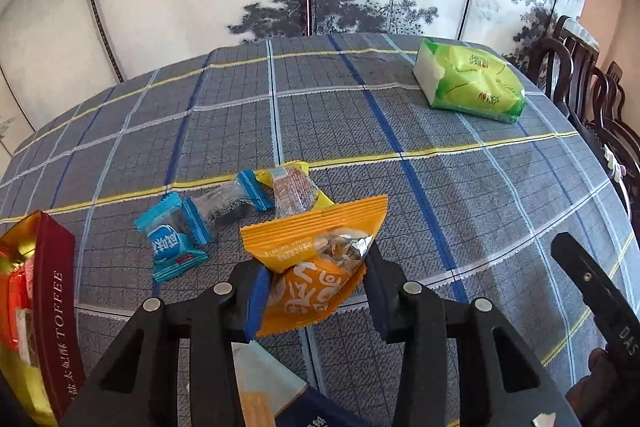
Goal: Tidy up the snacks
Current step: 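Carry the orange bag with the left gripper over the tin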
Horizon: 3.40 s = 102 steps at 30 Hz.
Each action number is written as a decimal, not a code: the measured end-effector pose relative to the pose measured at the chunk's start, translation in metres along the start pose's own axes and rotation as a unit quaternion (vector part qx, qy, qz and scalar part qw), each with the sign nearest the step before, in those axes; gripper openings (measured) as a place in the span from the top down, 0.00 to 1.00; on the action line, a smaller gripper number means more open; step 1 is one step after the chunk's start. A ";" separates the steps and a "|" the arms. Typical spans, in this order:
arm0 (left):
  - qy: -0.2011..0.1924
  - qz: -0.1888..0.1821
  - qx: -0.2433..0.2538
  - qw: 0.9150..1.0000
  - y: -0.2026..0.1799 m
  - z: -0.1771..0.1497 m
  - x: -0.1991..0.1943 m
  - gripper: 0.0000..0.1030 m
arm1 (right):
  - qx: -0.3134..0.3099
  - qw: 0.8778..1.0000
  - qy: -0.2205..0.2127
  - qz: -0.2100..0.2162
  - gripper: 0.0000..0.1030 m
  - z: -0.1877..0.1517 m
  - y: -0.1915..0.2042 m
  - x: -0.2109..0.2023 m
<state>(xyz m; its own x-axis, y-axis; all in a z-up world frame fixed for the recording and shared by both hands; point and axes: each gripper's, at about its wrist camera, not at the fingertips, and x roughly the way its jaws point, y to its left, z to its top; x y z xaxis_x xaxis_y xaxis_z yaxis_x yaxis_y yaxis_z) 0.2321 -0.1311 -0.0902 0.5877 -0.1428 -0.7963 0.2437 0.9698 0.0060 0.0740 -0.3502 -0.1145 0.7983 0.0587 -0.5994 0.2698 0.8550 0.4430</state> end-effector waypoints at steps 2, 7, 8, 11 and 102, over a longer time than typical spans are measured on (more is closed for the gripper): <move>-0.010 -0.003 0.002 1.000 0.001 0.001 -0.013 0.64 | 0.000 1.000 0.000 0.000 0.24 0.000 0.000 0.000; -0.031 0.022 0.016 0.999 0.000 0.005 -0.034 0.64 | 0.001 1.000 -0.002 0.000 0.24 0.000 0.000 -0.001; -0.032 0.030 0.018 0.999 0.002 0.005 -0.036 0.64 | 0.003 1.000 -0.004 -0.001 0.24 0.000 0.000 -0.002; -0.036 0.051 0.015 0.998 0.013 0.007 -0.042 0.64 | 0.007 1.000 -0.003 -0.005 0.24 0.000 -0.002 -0.001; 0.024 0.183 -0.127 0.975 0.300 -0.157 -0.087 0.63 | 0.004 0.999 0.022 -0.024 0.24 -0.002 -0.006 0.007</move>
<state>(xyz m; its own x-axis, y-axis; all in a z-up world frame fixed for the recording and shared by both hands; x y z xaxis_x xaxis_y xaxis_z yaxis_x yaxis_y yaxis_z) 0.1334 0.2027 -0.1142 0.5617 0.2257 -0.7960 -0.1784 0.9725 0.1498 0.0771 -0.3539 -0.1223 0.7602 0.0407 -0.6484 0.3112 0.8532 0.4185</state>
